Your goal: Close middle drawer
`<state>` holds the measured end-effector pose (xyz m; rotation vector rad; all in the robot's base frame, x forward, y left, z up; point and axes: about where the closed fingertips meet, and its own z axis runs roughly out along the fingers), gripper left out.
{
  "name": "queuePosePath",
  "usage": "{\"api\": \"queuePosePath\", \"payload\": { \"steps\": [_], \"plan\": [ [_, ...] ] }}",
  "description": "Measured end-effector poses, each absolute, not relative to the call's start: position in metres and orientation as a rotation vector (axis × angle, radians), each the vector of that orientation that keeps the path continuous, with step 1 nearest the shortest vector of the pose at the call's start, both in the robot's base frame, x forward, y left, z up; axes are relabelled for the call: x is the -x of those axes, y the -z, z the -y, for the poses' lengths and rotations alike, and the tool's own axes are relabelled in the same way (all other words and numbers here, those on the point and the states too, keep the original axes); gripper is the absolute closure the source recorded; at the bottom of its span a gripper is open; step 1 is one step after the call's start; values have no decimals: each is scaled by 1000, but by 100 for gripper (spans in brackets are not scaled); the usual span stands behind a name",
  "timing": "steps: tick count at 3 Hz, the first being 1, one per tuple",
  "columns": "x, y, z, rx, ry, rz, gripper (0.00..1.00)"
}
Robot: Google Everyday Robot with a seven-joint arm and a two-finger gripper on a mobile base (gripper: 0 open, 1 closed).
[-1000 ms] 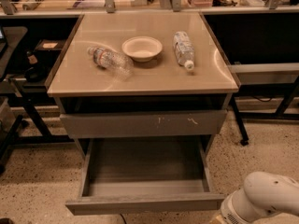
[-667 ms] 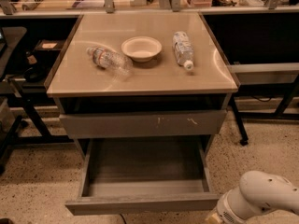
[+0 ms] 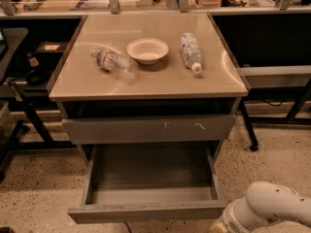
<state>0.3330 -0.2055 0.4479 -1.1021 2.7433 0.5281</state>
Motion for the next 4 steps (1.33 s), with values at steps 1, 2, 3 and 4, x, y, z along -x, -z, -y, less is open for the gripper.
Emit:
{"api": "queuePosePath", "payload": {
  "steps": [1, 2, 3, 4],
  "plan": [
    [-351, -433, 196, 1087, -509, -2694, 100],
    [-377, -435, 191, 1064, -462, -2639, 100],
    [-392, -436, 187, 1067, -449, -2602, 100],
    [-416, -439, 178, 1092, -434, -2546, 100]
  ]
}}
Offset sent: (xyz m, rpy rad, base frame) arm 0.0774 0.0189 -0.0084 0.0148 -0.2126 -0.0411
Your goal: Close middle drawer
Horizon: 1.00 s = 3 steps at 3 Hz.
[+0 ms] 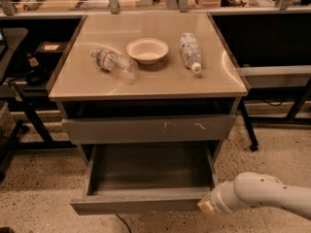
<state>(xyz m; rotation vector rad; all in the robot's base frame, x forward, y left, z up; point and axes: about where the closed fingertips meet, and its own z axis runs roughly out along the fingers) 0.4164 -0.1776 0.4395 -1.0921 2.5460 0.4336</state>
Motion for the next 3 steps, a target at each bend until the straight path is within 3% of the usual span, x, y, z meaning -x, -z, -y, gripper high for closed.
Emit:
{"api": "queuePosePath", "payload": {
  "steps": [3],
  "plan": [
    [-454, -429, 157, 1088, -476, -2490, 100]
  ]
}}
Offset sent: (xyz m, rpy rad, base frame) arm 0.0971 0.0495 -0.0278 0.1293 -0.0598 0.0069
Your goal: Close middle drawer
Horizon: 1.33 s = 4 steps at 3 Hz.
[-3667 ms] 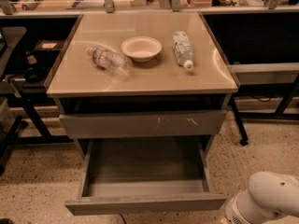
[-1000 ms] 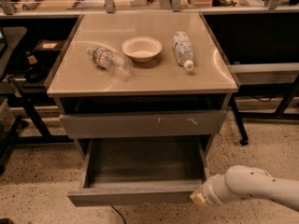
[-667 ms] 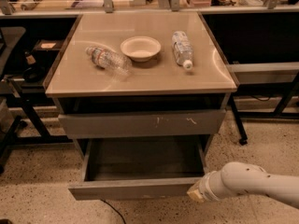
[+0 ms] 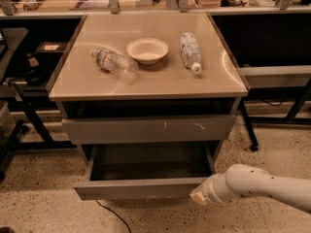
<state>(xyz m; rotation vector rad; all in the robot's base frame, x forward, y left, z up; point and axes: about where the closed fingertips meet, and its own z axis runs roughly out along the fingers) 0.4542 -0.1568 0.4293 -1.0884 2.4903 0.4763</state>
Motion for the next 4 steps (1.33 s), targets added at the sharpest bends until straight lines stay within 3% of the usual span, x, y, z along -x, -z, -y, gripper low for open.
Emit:
{"api": "queuePosePath", "payload": {
  "steps": [4],
  "plan": [
    [-523, -414, 157, 862, -314, -2400, 100]
  ]
}}
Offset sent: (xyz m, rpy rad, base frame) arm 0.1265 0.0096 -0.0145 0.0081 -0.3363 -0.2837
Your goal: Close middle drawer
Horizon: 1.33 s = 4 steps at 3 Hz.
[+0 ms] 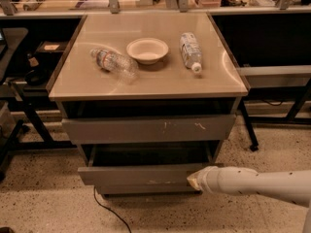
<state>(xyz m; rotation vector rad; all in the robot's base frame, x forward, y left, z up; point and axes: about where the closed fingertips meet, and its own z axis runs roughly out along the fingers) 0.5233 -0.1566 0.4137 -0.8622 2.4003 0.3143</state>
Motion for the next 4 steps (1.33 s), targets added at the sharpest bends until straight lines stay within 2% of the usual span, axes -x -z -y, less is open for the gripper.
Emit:
{"api": "queuePosePath", "payload": {
  "steps": [4],
  "plan": [
    [-595, -407, 170, 722, -229, -2304, 100]
  ]
}}
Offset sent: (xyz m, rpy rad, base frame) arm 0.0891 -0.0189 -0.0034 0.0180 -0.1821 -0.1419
